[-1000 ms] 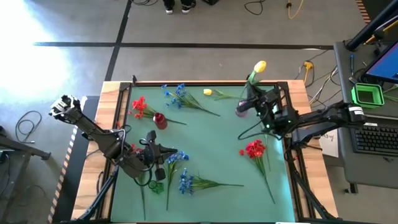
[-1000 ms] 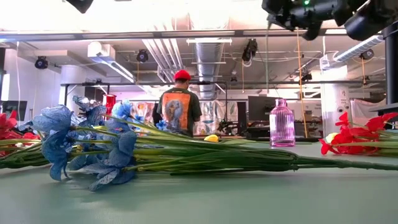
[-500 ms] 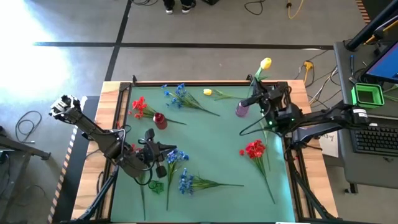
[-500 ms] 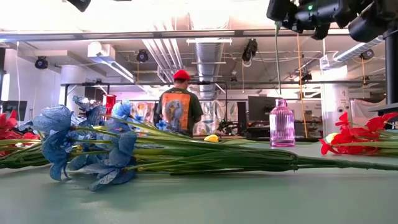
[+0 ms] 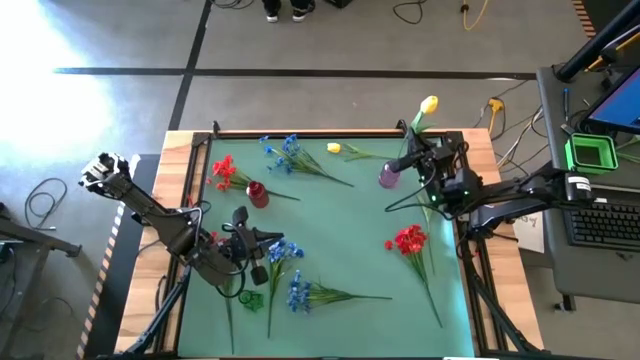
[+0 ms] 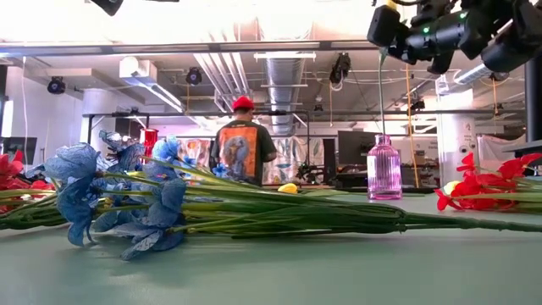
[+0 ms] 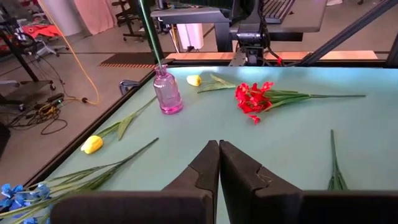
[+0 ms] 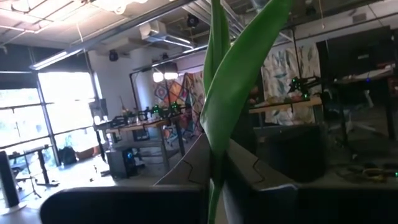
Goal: Sort flowers into vase by color
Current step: Put the bottom yellow tulip into the purple vase, then put the bottom left red flower into the green vase
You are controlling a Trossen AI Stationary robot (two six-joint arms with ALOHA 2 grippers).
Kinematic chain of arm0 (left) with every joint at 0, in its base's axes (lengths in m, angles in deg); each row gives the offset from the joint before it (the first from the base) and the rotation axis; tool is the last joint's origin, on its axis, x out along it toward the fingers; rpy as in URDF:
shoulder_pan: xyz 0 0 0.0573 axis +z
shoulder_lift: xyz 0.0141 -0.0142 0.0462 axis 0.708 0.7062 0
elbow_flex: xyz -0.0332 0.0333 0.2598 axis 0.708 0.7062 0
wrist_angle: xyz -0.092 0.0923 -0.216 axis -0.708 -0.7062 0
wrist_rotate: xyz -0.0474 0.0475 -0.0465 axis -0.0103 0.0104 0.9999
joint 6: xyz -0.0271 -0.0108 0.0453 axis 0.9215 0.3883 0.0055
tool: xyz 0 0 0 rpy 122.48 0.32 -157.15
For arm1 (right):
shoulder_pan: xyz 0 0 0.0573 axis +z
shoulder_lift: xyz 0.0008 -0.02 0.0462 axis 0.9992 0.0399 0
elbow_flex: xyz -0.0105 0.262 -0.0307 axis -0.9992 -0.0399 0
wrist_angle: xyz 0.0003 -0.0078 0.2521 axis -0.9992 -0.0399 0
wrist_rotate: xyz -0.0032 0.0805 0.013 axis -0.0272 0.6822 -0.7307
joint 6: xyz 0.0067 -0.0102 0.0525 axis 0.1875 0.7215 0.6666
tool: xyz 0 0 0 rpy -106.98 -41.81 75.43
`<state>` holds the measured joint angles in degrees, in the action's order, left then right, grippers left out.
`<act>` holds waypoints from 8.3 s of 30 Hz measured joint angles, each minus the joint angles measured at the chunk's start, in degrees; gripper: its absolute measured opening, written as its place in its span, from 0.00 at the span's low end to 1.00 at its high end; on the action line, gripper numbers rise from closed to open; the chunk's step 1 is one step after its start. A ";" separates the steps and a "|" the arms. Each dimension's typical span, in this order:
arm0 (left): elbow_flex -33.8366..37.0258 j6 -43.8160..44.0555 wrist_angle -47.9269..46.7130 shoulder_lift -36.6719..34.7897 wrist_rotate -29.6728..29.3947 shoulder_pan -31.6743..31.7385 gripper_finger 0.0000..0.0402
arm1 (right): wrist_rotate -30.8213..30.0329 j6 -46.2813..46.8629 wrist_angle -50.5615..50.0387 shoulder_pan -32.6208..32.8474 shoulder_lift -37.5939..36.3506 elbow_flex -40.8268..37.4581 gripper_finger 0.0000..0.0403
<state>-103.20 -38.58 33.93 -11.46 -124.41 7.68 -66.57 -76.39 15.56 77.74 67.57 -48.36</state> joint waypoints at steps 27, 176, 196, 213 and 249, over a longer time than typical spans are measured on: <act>0.00 1.51 0.08 0.00 -0.07 0.00 0.00 | -2.93 17.82 -22.53 -0.02 -0.04 -0.85 0.45; -1.56 107.98 -47.30 14.26 53.18 -13.89 0.67 | 36.07 50.73 -104.76 24.72 5.33 33.77 0.61; -1.11 112.63 -56.35 12.83 49.75 -13.90 0.67 | 35.82 50.73 -104.45 24.70 5.54 33.77 0.61; 0.35 112.88 -51.76 17.98 49.45 -12.33 0.67 | 34.11 50.71 -104.43 24.68 5.60 33.75 0.61; 0.35 113.03 -47.79 19.64 48.52 -11.23 0.74 | 33.01 50.73 -104.35 24.69 5.60 33.75 0.61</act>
<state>-102.85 74.45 -13.86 8.18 -75.89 -3.55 -33.56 -25.66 -88.78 102.42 73.17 -14.61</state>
